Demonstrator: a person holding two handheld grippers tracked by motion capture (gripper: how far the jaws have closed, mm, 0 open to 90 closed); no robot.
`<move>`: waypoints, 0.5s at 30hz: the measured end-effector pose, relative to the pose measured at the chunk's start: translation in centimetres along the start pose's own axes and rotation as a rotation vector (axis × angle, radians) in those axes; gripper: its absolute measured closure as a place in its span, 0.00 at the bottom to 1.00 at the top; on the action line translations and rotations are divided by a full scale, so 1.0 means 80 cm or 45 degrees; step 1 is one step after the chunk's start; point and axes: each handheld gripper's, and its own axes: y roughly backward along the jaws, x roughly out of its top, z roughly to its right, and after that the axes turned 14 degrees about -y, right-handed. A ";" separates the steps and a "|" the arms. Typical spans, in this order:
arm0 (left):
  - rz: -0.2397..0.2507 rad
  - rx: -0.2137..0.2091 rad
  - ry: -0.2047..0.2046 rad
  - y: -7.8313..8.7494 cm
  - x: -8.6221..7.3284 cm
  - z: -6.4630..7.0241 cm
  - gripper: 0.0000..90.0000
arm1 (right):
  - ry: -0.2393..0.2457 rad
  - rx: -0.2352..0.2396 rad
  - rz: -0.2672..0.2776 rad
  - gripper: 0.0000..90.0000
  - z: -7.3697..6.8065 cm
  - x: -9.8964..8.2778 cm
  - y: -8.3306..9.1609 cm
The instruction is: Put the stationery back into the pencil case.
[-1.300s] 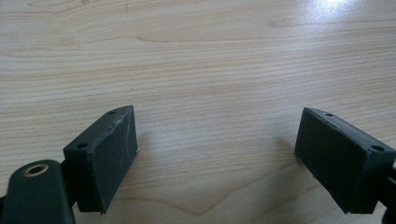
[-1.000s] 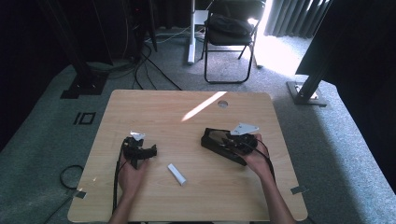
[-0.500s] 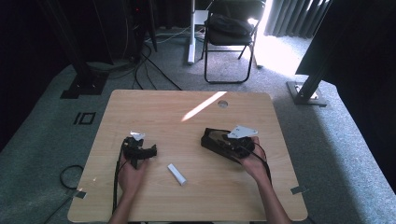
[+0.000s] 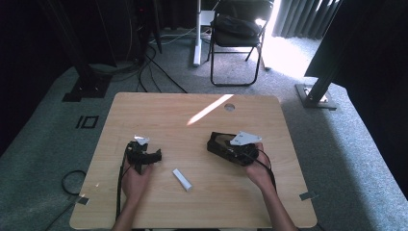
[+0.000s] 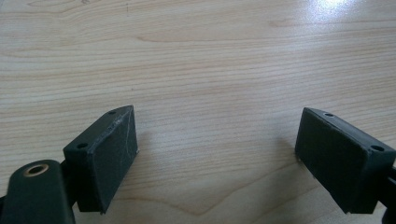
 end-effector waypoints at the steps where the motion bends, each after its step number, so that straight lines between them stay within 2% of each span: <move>1: 0.000 0.000 0.000 0.000 0.000 0.000 0.15 | 0.001 0.002 0.003 0.74 -0.001 0.000 0.000; 15: 0.000 0.000 0.000 0.000 0.000 0.000 0.15 | -0.022 0.035 0.026 0.72 -0.011 0.004 0.001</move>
